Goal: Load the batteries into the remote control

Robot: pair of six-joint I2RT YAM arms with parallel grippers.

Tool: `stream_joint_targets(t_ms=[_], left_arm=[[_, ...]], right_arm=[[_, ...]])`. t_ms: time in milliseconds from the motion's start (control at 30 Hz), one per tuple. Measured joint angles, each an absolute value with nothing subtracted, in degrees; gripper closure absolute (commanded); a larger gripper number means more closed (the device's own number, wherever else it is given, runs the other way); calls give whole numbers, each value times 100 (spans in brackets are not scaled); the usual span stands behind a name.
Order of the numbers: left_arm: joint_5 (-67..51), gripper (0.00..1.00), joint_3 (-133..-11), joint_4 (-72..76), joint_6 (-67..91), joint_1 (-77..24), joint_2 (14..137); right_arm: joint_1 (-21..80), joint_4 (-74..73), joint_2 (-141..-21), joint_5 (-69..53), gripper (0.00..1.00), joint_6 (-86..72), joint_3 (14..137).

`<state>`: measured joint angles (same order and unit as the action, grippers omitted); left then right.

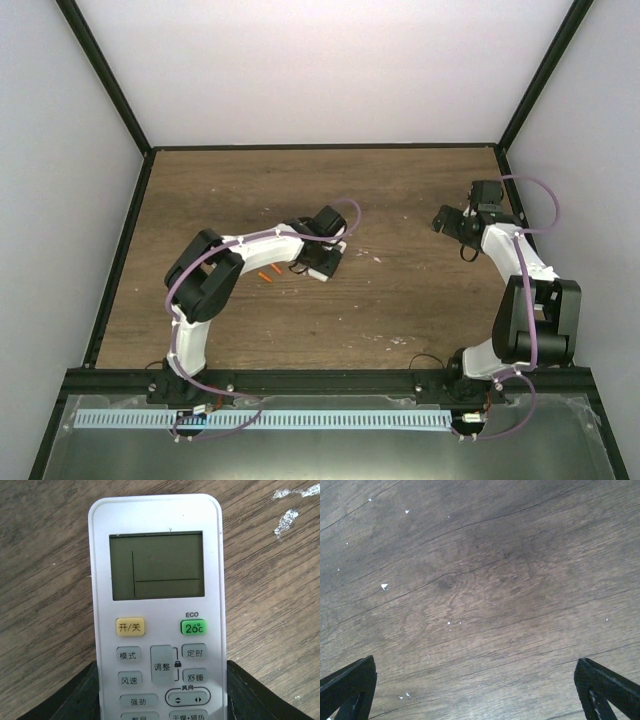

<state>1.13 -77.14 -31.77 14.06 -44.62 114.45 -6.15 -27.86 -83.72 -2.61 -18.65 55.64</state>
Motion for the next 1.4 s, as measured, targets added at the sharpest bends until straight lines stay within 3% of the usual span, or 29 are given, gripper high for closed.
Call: stream_joint_targets(t_ms=[233,533,733,933,1133,1400], left_arm=[[-56,30,-8051,-3304,1153,-4447,11699],[-130,28,-8921,-3463,875,-4388,12272],[-156,37,-9135,-3583,760,-4355,12403],[-180,38,-9139,-3656,705,-4342,12403],[-248,48,-9144,-3677,690,-4322,12401],[-1503,54,-9087,-3339,1450,-3697,12119]], right_arm=[[-615,-2783,-8434,-263,0,-1861,5662],[-615,-2805,-8484,-255,0,-1841,5708],[-615,-2818,-8573,-193,0,-1776,5865],[-615,-2825,-8639,-191,0,-1732,5894],[-615,-2818,-8667,-298,0,-1647,5922],[-604,-2257,-8359,-1723,4,-1483,5710]])
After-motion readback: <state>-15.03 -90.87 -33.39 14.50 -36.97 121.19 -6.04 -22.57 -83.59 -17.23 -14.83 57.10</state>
